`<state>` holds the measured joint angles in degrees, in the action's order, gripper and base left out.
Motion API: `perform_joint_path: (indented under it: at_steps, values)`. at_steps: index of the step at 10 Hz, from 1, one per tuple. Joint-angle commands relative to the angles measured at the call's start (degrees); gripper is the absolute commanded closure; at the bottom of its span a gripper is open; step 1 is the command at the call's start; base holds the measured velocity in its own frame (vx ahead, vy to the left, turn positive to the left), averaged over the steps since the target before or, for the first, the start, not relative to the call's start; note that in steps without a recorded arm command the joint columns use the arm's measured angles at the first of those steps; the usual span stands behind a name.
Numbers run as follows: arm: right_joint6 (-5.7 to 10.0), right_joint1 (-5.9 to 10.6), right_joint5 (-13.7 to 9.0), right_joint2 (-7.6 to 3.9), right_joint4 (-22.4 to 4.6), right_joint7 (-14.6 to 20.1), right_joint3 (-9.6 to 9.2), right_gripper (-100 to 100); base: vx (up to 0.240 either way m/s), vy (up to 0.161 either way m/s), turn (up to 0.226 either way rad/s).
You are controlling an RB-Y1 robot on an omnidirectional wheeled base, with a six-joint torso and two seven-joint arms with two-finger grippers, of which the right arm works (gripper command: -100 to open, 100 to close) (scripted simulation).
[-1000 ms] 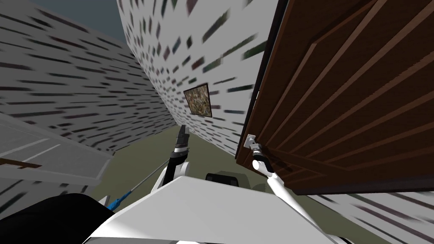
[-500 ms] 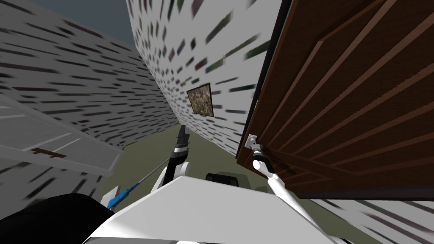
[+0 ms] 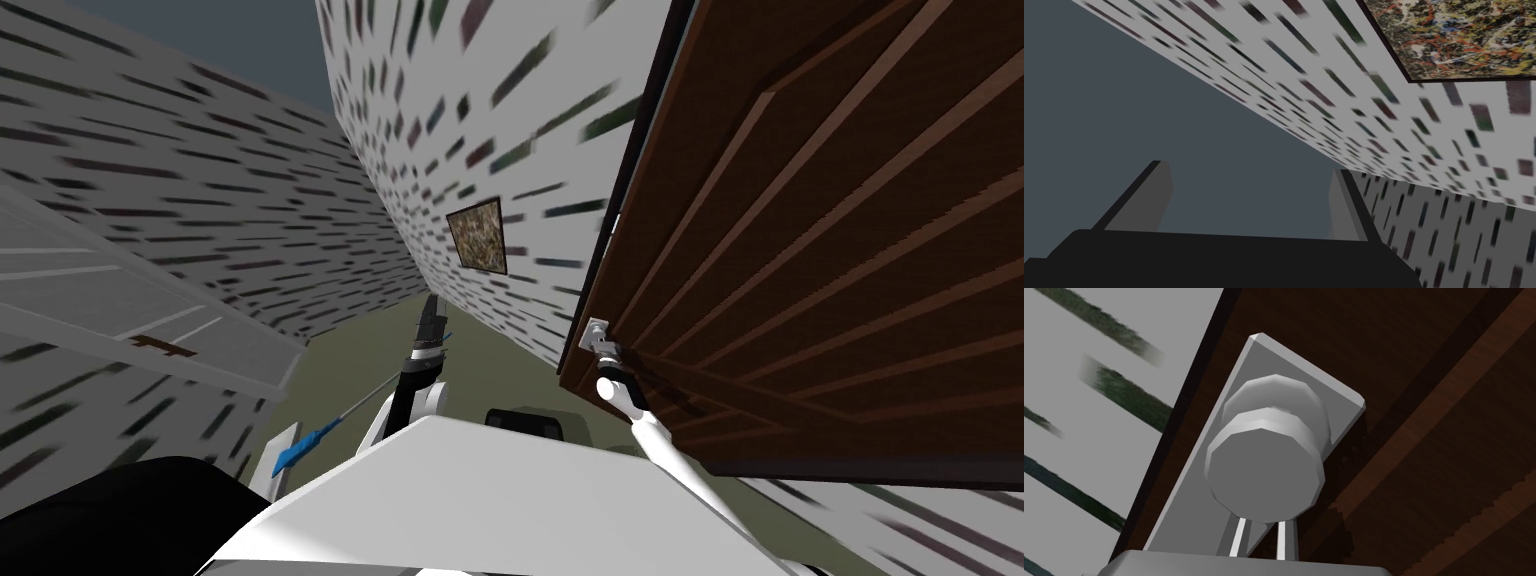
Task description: Pull the door open
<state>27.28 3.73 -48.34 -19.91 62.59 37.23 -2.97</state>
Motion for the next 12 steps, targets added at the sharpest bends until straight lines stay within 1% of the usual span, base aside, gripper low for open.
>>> perform_joint_path:
  at_steps: [1, 3, 4, 6, 7, 9, 10, 12]
  values:
    - [0.56, 1.12, -1.79, 0.04, 0.94, 2.31, -0.35, 100, -0.081, -0.032, 0.139]
    - [0.56, 1.12, -1.79, 0.04, 0.94, 2.31, -0.35, 100, -0.045, -0.016, 0.036]
    - [0.46, 1.1, -4.56, -0.07, 0.93, 5.13, -0.36, 100, -0.065, -0.018, 0.157]
    - [0.46, 1.1, -4.56, -0.07, 0.93, 5.13, -0.36, 100, -0.058, -0.021, 0.059]
    - [0.37, 1.09, -6.82, -0.16, 0.93, 7.42, -0.36, 100, -0.07, -0.027, 0.103]
    - [0.29, 1.07, -9.03, -0.25, 0.92, 9.66, -0.36, 100, -0.122, -0.035, 0.141]
    - [0.38, 0.48, -9.99, 1.28, 0.51, 7.95, 0.51, -100, -0.154, -0.038, 0.116]
    - [0.87, 0.58, -12.14, 3.47, 1.57, 6.32, 1.77, -100, -0.192, 0.001, 0.073]
